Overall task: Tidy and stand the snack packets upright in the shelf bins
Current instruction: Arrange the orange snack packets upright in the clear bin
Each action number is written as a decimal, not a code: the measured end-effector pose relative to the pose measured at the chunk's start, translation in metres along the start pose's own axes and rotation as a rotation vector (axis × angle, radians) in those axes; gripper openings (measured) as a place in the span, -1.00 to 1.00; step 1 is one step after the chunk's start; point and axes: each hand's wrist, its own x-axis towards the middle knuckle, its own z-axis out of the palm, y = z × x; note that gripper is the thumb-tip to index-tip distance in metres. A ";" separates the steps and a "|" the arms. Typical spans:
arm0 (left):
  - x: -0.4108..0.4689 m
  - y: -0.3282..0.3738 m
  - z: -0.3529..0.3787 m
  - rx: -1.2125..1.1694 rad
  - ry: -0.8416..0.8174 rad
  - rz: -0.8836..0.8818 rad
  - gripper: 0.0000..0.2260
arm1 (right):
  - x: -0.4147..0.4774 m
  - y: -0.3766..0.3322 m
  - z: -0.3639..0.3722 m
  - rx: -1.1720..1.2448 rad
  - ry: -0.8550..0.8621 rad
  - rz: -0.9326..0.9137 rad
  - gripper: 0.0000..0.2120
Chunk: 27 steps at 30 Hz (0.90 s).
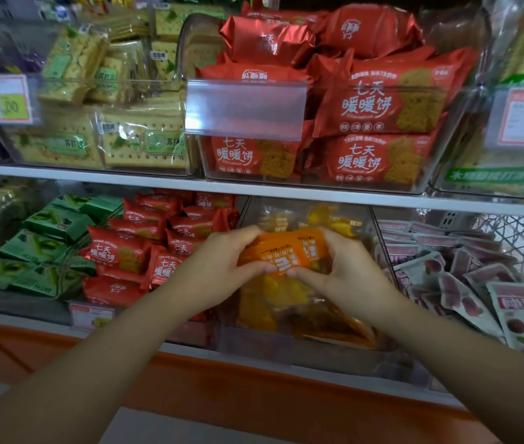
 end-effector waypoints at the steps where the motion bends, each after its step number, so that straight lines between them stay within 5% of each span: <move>1: -0.004 0.000 0.001 -0.027 0.044 -0.009 -0.81 | 0.000 0.001 -0.002 0.019 -0.005 -0.017 -0.73; 8: -0.024 0.004 0.012 -0.473 0.374 -0.169 -0.85 | -0.017 0.012 -0.014 0.471 0.087 0.141 -0.49; 11: -0.024 0.009 0.025 -0.677 0.381 -0.189 -0.81 | -0.027 0.007 -0.001 0.792 0.056 0.215 -0.50; 14: -0.026 0.015 0.037 -0.722 0.297 -0.188 -0.72 | -0.030 -0.002 0.006 0.852 0.026 0.229 -0.58; 20: -0.035 -0.020 0.008 -0.217 0.231 -0.289 -0.61 | -0.025 0.002 -0.012 -0.104 -0.144 0.075 -0.70; 24: -0.035 -0.022 0.000 -0.136 0.253 -0.244 -0.73 | -0.006 0.001 0.022 -0.681 -0.344 -0.062 -0.64; 27: -0.037 -0.021 0.002 -0.056 0.146 -0.167 -0.75 | 0.010 -0.007 0.036 -0.654 -0.376 -0.021 -0.53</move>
